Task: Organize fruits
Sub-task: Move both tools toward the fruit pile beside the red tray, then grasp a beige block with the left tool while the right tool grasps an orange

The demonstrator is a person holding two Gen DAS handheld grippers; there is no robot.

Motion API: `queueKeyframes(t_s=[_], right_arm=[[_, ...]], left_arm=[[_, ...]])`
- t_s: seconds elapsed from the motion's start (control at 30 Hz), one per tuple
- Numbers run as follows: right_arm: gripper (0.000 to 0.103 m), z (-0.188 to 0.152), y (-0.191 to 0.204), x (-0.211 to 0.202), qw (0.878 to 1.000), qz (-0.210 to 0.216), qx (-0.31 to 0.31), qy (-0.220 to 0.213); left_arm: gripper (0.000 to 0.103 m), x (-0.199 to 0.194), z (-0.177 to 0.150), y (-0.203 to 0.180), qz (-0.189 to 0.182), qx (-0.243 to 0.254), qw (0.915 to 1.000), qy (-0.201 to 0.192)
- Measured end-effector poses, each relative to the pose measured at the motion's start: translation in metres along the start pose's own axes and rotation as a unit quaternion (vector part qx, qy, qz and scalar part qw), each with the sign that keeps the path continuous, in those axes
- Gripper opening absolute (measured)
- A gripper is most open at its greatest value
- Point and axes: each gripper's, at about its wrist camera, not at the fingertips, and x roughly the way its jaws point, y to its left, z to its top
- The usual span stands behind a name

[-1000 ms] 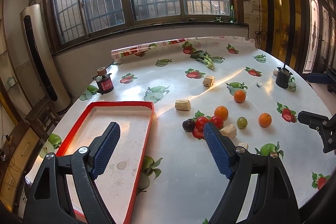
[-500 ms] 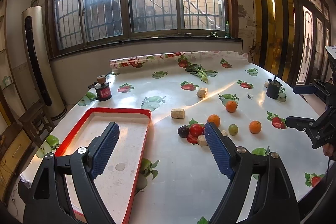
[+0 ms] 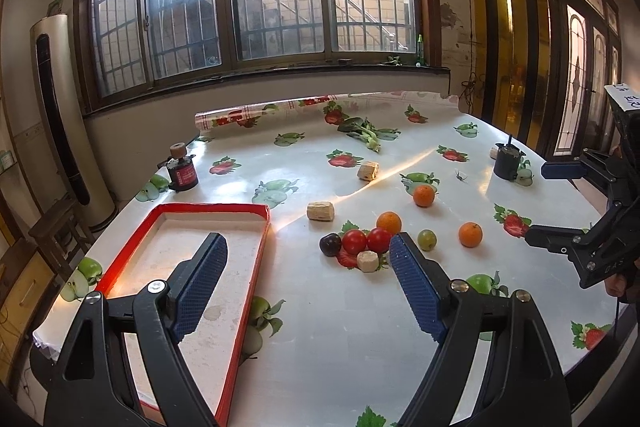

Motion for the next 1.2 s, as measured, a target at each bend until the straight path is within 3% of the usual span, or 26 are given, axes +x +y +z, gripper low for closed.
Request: queueKeyframes(t_s=[0.53,0.83,0.97,1.1,1.2], right_arm=[[0.103,-0.009,-0.01,0.014,1.0,0.015,0.018,0.012],[0.103,-0.02,-0.03,0.042,0.997,0.026,0.053,0.04],[0.097,-0.024,-0.041,0.062,0.995,0.034,0.074,0.065],[0.077,-0.026,-0.049,0.083,0.99,0.049,0.091,0.094],[0.071,-0.027,-0.051,0.097,0.988,0.06,0.097,0.107]], left_arm=[[0.084,0.02,-0.006,-0.028,-0.031,0.017,0.9989,0.031],[0.084,0.058,-0.018,-0.06,-0.088,0.03,0.9897,0.109],[0.084,0.079,-0.019,-0.076,-0.105,0.04,0.9834,0.142],[0.083,0.101,-0.023,-0.088,-0.108,0.055,0.977,0.175],[0.068,0.116,-0.029,-0.092,-0.119,0.054,0.9688,0.21]])
